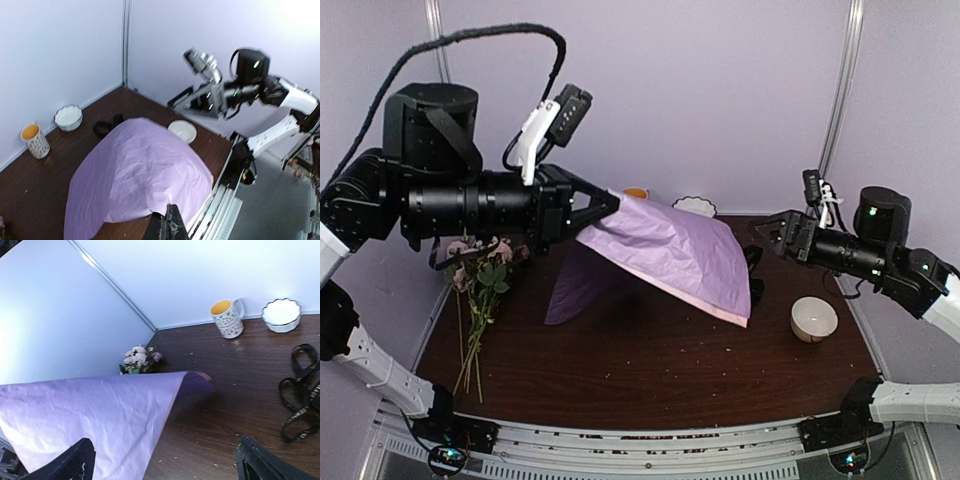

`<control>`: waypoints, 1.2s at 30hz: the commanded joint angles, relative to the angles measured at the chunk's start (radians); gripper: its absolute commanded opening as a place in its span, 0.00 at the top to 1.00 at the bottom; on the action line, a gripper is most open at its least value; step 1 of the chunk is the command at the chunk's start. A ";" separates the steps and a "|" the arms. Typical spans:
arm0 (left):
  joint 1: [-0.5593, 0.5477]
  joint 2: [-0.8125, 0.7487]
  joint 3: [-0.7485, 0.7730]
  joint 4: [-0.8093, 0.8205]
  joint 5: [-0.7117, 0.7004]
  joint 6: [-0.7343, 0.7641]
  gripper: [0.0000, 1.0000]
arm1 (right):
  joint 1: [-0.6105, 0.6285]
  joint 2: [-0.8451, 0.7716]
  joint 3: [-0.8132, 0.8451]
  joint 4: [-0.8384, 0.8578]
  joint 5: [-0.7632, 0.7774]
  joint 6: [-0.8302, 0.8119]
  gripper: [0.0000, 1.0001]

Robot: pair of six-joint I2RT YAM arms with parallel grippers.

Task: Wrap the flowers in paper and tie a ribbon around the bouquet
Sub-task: Place the folded wrapping paper at the center of the board, then pass from the left arm to the right

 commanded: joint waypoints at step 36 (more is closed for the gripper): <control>0.229 -0.341 -1.309 0.289 0.264 -0.702 1.00 | 0.147 0.796 -0.168 0.418 -0.227 0.231 0.09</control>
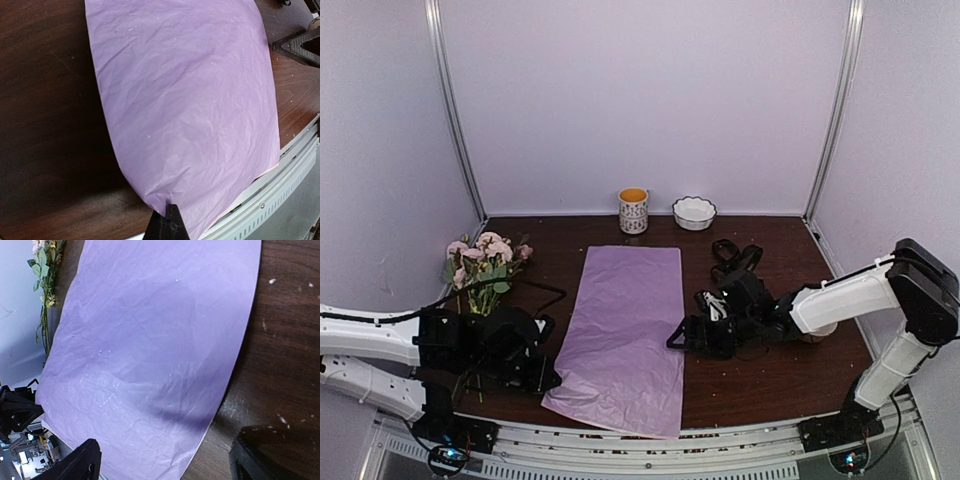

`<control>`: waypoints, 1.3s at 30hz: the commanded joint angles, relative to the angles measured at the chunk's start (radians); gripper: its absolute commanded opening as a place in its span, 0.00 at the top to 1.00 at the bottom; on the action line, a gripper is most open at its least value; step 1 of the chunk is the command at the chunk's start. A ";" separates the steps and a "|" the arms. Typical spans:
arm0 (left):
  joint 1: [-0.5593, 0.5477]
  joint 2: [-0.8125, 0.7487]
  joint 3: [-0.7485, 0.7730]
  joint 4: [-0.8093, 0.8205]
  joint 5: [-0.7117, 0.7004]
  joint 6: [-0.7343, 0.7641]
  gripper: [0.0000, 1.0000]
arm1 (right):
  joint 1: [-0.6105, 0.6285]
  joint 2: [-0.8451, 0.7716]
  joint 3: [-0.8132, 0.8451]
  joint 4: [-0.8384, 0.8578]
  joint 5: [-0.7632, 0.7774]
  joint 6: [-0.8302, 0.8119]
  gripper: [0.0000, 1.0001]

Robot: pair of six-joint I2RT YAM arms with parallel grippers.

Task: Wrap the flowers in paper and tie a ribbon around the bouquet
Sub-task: Pass from the left arm to the right

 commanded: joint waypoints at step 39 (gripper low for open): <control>0.004 0.047 0.032 0.011 0.024 0.052 1.00 | -0.074 0.245 0.225 0.006 -0.014 -0.003 0.04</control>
